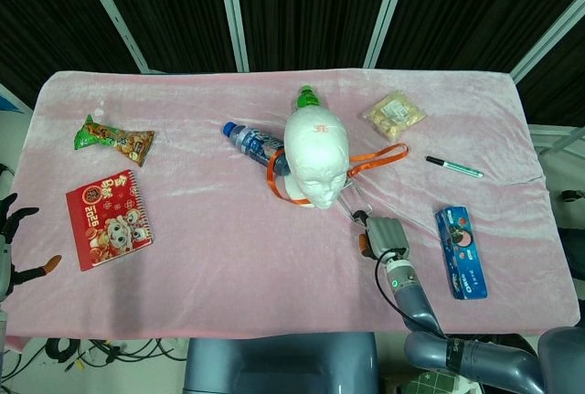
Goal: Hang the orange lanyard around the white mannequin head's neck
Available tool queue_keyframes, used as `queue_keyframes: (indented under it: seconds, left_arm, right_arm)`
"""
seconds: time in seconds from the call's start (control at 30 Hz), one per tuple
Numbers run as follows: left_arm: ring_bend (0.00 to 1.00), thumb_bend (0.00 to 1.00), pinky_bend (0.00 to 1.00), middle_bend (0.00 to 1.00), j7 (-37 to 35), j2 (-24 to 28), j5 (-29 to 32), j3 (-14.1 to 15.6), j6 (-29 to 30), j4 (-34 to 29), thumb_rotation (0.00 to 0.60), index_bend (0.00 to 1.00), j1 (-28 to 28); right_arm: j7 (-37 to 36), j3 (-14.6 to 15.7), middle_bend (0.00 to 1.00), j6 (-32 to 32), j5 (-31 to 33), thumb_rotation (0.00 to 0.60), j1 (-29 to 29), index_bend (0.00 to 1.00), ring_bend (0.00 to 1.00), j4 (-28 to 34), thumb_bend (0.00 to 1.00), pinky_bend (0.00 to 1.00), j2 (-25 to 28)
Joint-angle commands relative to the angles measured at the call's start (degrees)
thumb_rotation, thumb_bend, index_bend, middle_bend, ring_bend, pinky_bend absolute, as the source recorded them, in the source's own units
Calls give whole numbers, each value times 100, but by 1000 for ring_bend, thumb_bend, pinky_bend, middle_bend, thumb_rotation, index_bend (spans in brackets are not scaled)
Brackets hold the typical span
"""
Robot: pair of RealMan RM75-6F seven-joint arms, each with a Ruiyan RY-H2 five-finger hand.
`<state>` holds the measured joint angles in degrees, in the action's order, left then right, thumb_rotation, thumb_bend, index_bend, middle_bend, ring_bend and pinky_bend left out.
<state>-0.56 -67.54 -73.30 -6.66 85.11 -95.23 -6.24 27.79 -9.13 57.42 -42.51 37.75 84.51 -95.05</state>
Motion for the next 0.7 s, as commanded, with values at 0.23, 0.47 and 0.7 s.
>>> queue_keyframes:
  seconds: [0.23, 0.47, 0.7]
  left_arm:
    - [0, 86, 0, 54, 7, -7, -2, -31, -3, -7, 600, 231, 21]
    - [0, 86, 0, 54, 31, -21, -17, -51, -19, -7, 600, 231, 33]
    - [0, 86, 0, 54, 47, -37, -34, -64, -35, -10, 600, 231, 43]
  right_arm:
    - [4, 41, 805, 96, -56, 600, -57, 273, 828, 206, 571, 877, 66]
    - [-11, 120, 807, 110, -58, 600, -127, 275, 829, 388, 572, 877, 161]
    - [-98, 210, 807, 151, -201, 600, -210, 277, 828, 536, 575, 877, 193]
